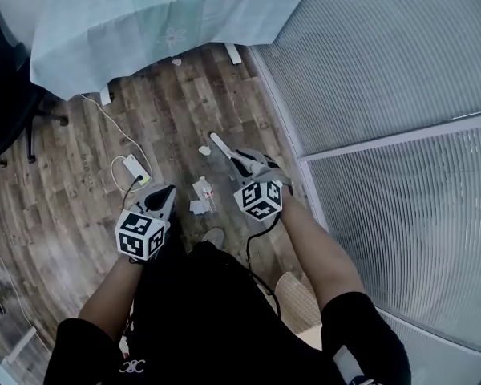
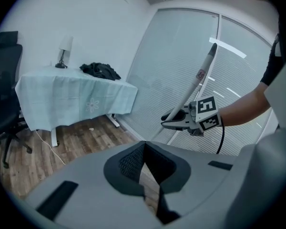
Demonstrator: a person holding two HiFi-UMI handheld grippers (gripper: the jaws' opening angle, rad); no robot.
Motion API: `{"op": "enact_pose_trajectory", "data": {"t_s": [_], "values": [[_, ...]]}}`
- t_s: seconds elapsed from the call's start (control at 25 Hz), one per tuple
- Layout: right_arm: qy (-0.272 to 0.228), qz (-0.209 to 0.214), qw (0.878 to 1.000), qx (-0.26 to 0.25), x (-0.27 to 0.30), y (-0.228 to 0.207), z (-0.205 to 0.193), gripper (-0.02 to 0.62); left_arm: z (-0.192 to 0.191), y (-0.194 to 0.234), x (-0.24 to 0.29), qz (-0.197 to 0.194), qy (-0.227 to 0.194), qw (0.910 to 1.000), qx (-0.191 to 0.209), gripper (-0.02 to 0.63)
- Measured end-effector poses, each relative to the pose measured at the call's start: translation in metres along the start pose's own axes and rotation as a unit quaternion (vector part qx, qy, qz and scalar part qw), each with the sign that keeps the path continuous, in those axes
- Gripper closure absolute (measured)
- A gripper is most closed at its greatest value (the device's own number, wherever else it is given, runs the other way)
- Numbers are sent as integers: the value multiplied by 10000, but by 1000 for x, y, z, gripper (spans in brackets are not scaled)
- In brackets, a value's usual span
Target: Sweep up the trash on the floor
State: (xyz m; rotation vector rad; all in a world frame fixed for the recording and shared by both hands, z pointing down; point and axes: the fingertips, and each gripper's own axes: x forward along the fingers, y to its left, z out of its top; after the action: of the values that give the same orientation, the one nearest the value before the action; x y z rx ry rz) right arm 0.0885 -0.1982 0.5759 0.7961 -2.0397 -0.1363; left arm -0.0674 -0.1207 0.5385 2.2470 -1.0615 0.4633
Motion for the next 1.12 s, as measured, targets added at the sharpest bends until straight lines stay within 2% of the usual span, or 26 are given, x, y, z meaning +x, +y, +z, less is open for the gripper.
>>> {"op": "enact_pose_trajectory", "data": {"t_s": [0.24,0.36,0.48,0.6,0.8,0.92,1.12], "values": [[227,-233,9994,-136,43,-13,15,499,11,57,12,138,-24,9988,-472,611],[430,-297,9984,-216,75,-8,15,499,8,80,17,149,125,9974,-689,611],[530,-251,9970,-500,105,1,17,499,4,96,17,170,292,9966,-745,611],[586,-9,9946,-857,137,19,12,499,0,117,12,331,354,9954,-832,611],[717,629,9876,-1250,181,62,-5,499,-19,143,1,465,566,9910,-1120,611],[740,965,9857,-1168,186,88,-7,499,-19,149,-5,492,628,9904,-1131,611],[586,1131,9886,-803,171,113,-3,500,-5,150,-9,613,386,9898,-1226,611]]}}
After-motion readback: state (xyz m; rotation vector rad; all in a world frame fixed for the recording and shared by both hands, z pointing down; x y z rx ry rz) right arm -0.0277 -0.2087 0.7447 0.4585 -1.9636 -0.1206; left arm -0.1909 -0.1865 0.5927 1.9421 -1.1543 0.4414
